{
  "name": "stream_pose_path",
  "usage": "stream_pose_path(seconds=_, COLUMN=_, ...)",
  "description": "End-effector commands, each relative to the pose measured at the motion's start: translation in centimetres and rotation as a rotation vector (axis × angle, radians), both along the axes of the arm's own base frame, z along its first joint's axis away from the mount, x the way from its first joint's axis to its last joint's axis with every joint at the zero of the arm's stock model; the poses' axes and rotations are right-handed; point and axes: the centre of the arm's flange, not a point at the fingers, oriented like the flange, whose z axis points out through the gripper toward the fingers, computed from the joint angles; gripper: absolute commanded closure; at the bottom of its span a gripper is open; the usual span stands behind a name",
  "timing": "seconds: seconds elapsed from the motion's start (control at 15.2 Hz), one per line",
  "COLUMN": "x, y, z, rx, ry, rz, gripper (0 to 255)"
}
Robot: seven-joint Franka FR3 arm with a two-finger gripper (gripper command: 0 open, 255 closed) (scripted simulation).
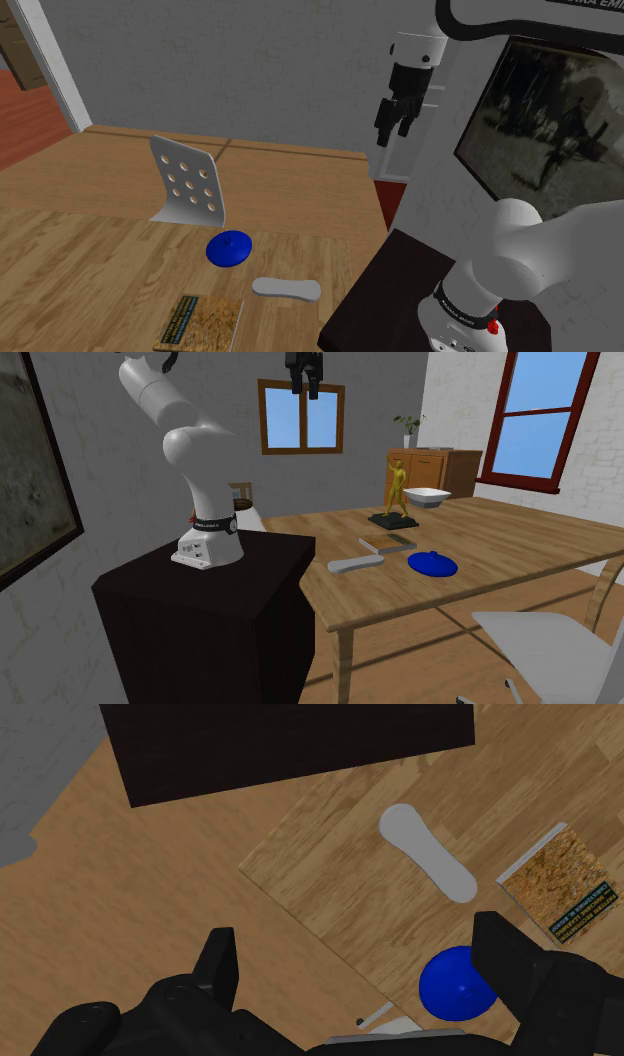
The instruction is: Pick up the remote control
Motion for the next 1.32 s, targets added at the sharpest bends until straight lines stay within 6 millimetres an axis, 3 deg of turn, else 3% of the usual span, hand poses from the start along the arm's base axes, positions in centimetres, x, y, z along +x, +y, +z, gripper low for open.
stream_pose_path(seconds=0.0, x=0.0, y=0.0, z=0.0, rx=0.0, ry=0.0, rz=0.0, gripper=0)
stream_pose_path(seconds=1.25, x=7.5, y=8.4, z=-22.4, rx=-0.012, ry=-0.009, rz=0.341, gripper=0)
